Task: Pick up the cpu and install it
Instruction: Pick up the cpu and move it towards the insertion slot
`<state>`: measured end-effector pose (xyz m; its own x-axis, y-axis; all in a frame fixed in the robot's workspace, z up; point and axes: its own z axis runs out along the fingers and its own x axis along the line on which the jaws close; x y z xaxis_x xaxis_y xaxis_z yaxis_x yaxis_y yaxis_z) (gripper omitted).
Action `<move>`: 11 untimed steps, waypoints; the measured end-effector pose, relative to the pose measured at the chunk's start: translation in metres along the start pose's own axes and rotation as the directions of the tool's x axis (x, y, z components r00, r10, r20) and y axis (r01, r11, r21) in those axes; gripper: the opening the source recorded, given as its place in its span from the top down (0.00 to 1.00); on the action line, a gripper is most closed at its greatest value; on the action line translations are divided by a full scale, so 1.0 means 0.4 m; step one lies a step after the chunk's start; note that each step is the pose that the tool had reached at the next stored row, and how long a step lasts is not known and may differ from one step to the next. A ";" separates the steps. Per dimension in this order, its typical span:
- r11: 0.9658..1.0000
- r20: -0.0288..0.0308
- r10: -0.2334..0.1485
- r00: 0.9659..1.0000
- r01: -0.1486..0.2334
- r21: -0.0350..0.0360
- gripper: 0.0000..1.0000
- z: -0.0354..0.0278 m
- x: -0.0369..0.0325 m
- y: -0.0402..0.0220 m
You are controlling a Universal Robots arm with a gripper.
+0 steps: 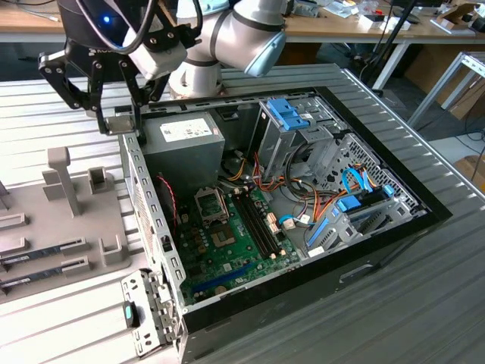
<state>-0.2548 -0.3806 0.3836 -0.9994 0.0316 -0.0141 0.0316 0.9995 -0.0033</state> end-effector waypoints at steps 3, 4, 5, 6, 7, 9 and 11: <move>1.000 -0.001 0.000 1.000 0.000 0.000 0.53 0.000 -0.016 0.000; 1.000 -0.001 0.000 1.000 0.000 0.000 0.53 0.001 -0.022 0.001; 1.000 -0.001 0.000 1.000 0.000 0.000 0.53 0.001 -0.027 0.001; 1.000 -0.001 0.000 1.000 0.000 0.000 0.53 0.001 -0.031 0.001; 1.000 -0.002 0.000 1.000 0.000 0.000 0.53 0.001 -0.035 0.001; 1.000 -0.002 0.000 1.000 0.000 0.000 0.53 0.001 -0.045 0.001; 1.000 -0.003 0.000 1.000 0.000 0.000 0.53 0.001 -0.055 0.001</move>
<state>-0.2327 -0.3807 0.3835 -0.9994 0.0316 -0.0115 0.0316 0.9995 -0.0034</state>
